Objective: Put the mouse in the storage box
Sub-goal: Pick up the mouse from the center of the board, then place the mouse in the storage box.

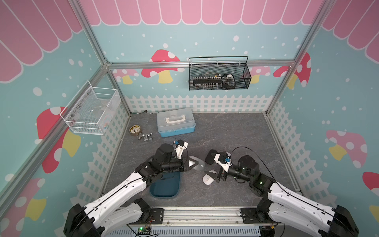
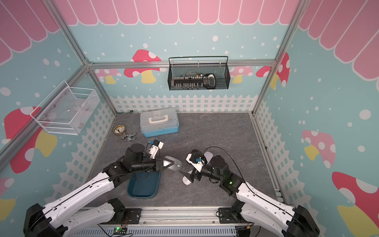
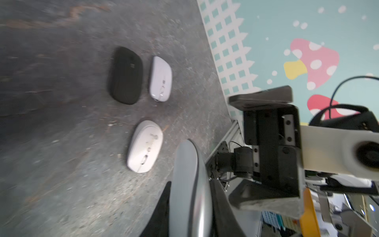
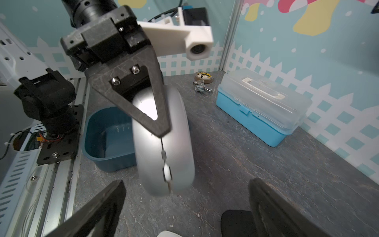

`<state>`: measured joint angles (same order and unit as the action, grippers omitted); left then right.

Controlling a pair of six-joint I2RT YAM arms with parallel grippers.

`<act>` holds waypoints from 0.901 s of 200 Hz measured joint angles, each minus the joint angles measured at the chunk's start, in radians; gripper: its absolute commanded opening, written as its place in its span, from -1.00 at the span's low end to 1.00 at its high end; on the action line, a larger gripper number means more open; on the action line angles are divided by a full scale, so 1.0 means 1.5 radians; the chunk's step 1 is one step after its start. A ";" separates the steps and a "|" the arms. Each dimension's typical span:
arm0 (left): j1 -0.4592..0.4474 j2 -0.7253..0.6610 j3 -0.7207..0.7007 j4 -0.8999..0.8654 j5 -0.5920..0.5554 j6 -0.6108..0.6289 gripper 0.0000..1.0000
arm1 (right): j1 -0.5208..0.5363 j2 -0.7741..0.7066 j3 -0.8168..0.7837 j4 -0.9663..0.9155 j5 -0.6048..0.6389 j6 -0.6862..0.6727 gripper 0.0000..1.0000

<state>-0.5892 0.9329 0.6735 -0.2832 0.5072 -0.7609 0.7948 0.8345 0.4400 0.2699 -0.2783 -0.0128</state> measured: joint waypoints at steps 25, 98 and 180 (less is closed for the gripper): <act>0.119 -0.101 -0.065 -0.059 -0.027 -0.012 -0.97 | 0.000 -0.014 -0.009 0.002 0.053 0.018 0.97; 0.134 -0.111 -0.098 -0.133 -0.166 -0.073 -1.00 | 0.000 0.014 -0.010 -0.001 0.088 0.050 0.97; 0.072 -0.113 -0.172 -0.143 -0.261 -0.148 -1.00 | 0.000 0.036 -0.010 -0.008 0.087 0.060 0.98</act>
<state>-0.4808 0.7639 0.4152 -0.4973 0.1150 -0.9825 0.7948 0.8883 0.4248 0.2584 -0.1474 0.0769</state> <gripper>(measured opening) 0.229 0.988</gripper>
